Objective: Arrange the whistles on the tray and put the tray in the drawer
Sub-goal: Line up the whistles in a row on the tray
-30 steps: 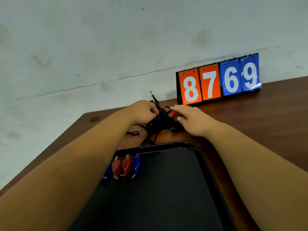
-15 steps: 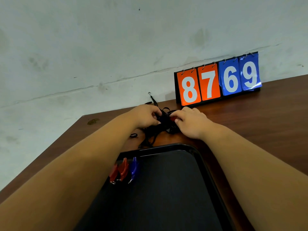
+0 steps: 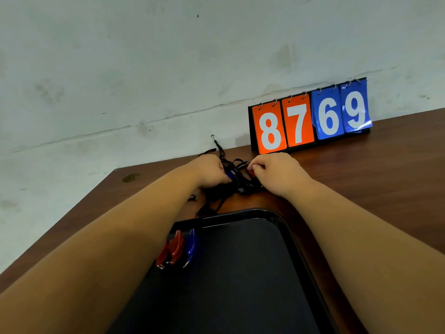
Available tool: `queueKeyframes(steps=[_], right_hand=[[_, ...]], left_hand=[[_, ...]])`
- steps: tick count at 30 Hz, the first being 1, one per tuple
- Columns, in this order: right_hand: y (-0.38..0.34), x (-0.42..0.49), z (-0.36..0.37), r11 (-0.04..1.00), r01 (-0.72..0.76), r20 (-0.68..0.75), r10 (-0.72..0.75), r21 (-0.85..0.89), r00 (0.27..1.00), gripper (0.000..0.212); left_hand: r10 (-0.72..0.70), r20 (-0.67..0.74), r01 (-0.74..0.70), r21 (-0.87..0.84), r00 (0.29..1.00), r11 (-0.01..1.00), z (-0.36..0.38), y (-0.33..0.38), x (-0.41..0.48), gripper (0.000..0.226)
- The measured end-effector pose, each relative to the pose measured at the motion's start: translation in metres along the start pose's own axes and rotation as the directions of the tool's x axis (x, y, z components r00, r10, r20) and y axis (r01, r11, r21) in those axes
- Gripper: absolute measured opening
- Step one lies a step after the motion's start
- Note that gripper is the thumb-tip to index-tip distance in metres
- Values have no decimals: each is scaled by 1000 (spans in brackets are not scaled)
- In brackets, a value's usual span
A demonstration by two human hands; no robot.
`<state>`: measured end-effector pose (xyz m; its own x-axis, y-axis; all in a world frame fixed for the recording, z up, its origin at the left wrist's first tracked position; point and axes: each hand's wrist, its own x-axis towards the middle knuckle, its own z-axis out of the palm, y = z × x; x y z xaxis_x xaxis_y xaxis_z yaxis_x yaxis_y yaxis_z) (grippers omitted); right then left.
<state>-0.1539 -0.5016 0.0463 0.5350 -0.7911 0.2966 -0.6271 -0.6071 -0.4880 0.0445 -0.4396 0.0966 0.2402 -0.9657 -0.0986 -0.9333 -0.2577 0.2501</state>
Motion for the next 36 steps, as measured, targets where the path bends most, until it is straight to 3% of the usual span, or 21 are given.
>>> queueKeyframes(steps=[5, 9, 14, 20, 26, 30, 33, 36], right_hand=[[-2, -3, -2, 986, -6, -133, 28, 165, 991, 26], [-1, -3, -3, 965, -7, -186, 58, 262, 981, 8], [-3, -3, -4, 952, -18, -183, 77, 305, 980, 18], [-9, -7, -7, 956, 28, -116, 7, 292, 993, 56], [-20, -10, -10, 961, 91, -129, -59, 259, 990, 46], [-32, -18, -14, 951, 140, -133, -107, 274, 985, 42], [-43, -26, -15, 929, 163, -124, -129, 332, 984, 39], [-53, -31, -14, 897, 150, -96, -121, 415, 988, 37]], left_hand=[[-18, -34, 14, -98, 999, 995, -11, -1, -11, 17], [-24, -163, -5, -177, 986, 984, -22, -5, -23, 21], [-43, -134, -28, -488, 990, 872, -28, -17, -31, 12], [-43, -110, -32, -598, 993, 801, -37, -24, -54, 18], [-21, -54, -15, -595, 998, 804, -43, -32, -77, 16], [-23, -100, -46, -634, 995, 772, -43, -41, -91, 19], [-26, -134, -76, -698, 991, 712, -41, -49, -100, 16], [-53, -123, -69, -809, 991, 584, -38, -55, -108, 16]])
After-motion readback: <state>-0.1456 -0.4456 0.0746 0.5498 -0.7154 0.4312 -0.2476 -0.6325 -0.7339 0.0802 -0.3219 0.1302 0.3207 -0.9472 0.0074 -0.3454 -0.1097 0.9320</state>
